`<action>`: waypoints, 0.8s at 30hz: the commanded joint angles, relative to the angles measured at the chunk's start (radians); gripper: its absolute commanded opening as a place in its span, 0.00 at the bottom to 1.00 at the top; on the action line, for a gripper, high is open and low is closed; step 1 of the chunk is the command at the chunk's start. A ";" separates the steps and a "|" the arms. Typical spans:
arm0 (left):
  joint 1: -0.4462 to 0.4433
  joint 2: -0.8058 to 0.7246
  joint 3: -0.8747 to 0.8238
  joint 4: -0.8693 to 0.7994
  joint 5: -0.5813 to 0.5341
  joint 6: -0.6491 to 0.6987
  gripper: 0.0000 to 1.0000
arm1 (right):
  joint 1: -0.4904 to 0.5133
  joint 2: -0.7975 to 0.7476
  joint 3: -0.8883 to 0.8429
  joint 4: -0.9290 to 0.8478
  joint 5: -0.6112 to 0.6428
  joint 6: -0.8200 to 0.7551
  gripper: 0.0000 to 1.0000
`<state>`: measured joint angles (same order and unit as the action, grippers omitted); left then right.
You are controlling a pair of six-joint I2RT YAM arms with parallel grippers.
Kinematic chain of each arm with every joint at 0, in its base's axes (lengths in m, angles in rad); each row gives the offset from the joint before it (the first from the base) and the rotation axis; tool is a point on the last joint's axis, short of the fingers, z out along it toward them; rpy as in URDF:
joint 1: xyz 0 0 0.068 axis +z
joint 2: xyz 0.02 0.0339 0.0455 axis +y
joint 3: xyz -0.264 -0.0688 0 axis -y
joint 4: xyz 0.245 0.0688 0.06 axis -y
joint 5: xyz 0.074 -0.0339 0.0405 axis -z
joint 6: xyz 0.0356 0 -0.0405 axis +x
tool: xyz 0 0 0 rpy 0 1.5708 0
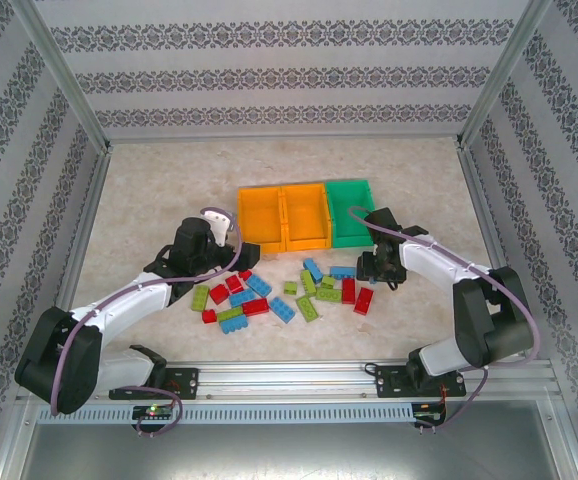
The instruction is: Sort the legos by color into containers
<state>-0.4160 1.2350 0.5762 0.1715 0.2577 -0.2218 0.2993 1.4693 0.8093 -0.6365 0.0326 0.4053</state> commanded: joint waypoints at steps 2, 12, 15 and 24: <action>-0.016 -0.014 0.015 0.009 -0.001 0.009 1.00 | 0.016 0.022 0.005 -0.020 -0.008 0.008 0.63; -0.016 -0.019 0.014 0.005 -0.006 0.009 1.00 | 0.022 0.064 0.030 0.006 0.001 0.020 0.54; -0.016 -0.020 0.012 0.006 -0.006 0.007 1.00 | 0.021 0.072 0.034 0.006 0.002 0.020 0.48; -0.015 -0.016 0.010 0.013 -0.006 0.003 1.00 | 0.034 0.031 0.034 0.007 0.016 0.024 0.33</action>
<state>-0.4183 1.2350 0.5762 0.1715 0.2577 -0.2214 0.3172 1.5295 0.8238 -0.6266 0.0368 0.4206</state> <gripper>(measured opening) 0.996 0.358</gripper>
